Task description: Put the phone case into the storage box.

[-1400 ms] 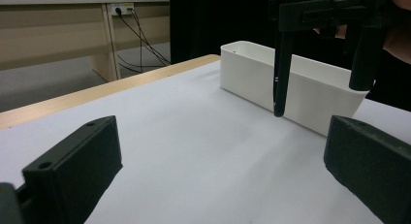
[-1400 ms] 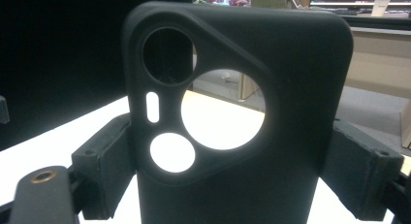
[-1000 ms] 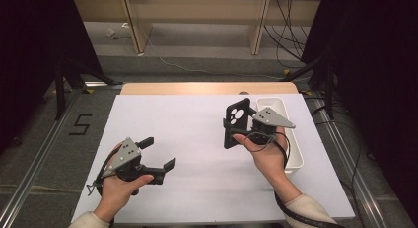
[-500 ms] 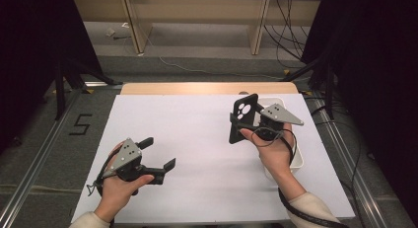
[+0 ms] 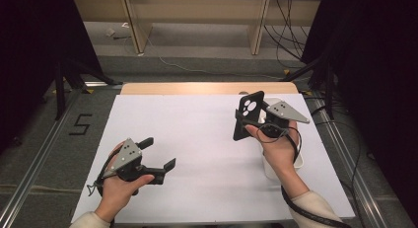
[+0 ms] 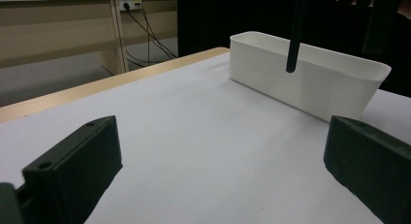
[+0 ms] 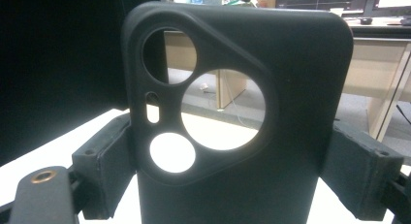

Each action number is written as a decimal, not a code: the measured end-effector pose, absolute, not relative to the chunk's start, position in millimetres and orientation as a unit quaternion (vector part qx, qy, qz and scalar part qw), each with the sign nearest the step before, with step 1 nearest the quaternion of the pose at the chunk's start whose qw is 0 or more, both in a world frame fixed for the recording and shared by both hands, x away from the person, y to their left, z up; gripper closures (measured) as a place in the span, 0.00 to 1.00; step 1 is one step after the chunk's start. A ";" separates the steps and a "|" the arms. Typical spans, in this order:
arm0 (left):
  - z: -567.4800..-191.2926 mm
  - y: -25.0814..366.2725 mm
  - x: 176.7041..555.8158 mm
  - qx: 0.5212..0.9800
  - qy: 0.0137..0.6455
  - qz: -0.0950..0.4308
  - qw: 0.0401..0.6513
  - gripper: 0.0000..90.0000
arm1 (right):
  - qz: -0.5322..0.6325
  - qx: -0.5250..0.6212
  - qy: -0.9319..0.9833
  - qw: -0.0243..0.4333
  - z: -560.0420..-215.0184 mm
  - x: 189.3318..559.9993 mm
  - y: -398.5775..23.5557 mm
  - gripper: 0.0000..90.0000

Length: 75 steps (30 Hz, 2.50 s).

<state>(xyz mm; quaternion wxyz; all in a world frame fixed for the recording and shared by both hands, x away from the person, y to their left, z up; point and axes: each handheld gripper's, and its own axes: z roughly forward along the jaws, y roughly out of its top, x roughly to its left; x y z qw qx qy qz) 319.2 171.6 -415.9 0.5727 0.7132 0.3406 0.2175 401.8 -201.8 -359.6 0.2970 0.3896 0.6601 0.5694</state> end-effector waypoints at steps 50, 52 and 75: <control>-416.5 172.1 319.5 0.711 0.342 0.219 0.573 0.00 | 0.564 0.434 0.619 0.332 -347.6 411.5 -243.6 0.17; -416.5 172.3 319.6 0.711 0.342 0.219 0.573 0.00 | 0.563 0.435 0.619 0.334 -347.5 411.9 -245.1 0.17; -416.8 172.4 319.8 0.710 0.343 0.218 0.575 0.00 | 0.554 0.453 0.608 0.343 -349.5 416.4 -259.6 0.17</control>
